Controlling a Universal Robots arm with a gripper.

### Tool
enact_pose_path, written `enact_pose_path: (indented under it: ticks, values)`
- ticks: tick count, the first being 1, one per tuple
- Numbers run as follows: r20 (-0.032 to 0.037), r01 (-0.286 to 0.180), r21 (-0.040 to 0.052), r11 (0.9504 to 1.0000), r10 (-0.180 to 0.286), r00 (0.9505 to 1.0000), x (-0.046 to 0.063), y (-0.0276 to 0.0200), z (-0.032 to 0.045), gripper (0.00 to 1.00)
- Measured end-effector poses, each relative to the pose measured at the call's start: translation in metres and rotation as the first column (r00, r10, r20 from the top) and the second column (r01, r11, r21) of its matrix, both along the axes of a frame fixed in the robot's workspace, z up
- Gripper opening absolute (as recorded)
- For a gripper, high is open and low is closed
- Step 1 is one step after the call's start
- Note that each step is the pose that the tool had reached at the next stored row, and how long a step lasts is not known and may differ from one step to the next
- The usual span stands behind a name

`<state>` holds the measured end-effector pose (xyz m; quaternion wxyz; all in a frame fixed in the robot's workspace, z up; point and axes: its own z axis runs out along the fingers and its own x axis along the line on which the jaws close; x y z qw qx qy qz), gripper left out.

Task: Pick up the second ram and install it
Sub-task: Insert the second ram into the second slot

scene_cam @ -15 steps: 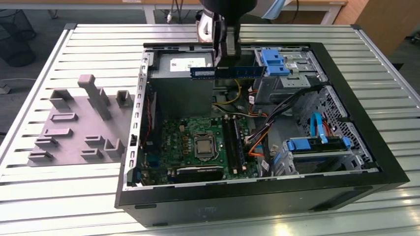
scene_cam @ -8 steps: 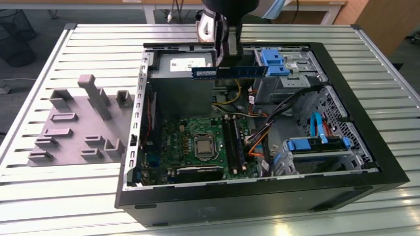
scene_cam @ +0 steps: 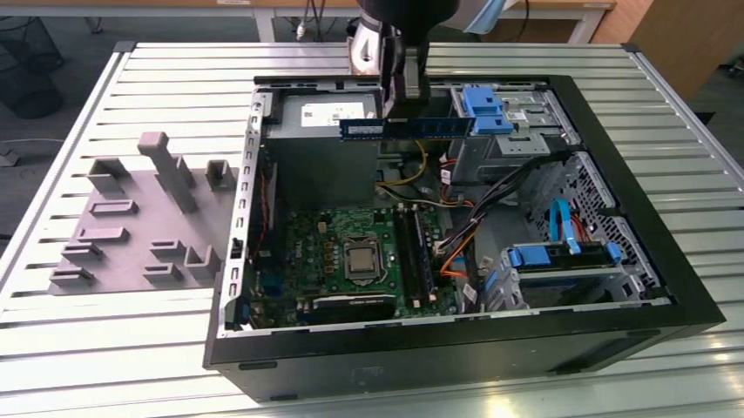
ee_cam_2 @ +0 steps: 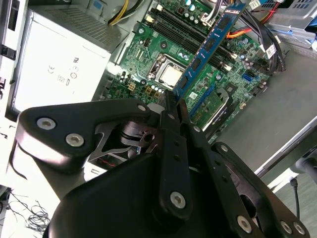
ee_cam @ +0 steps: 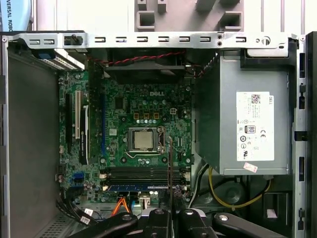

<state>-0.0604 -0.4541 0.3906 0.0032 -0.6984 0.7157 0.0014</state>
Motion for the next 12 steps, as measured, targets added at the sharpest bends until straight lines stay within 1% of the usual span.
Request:
enact_pose_path:
  ticks: [4,7,10,12]
  values:
    - [0.0000,0.014,-0.0002,0.9999,-0.014,0.9999,0.0000,0.0000,-0.0001,0.14]
    - [0.0000,0.044,-0.0006,0.9990,-0.044,0.9990,0.0000,0.0000,-0.0003,0.14]
    - [0.0001,0.090,-0.0009,0.9959,-0.090,0.9959,0.0000,0.0000,-0.0008,0.14]
    - [0.0001,0.125,-0.0013,0.9922,-0.125,0.9922,0.0000,0.0000,-0.0011,0.14]
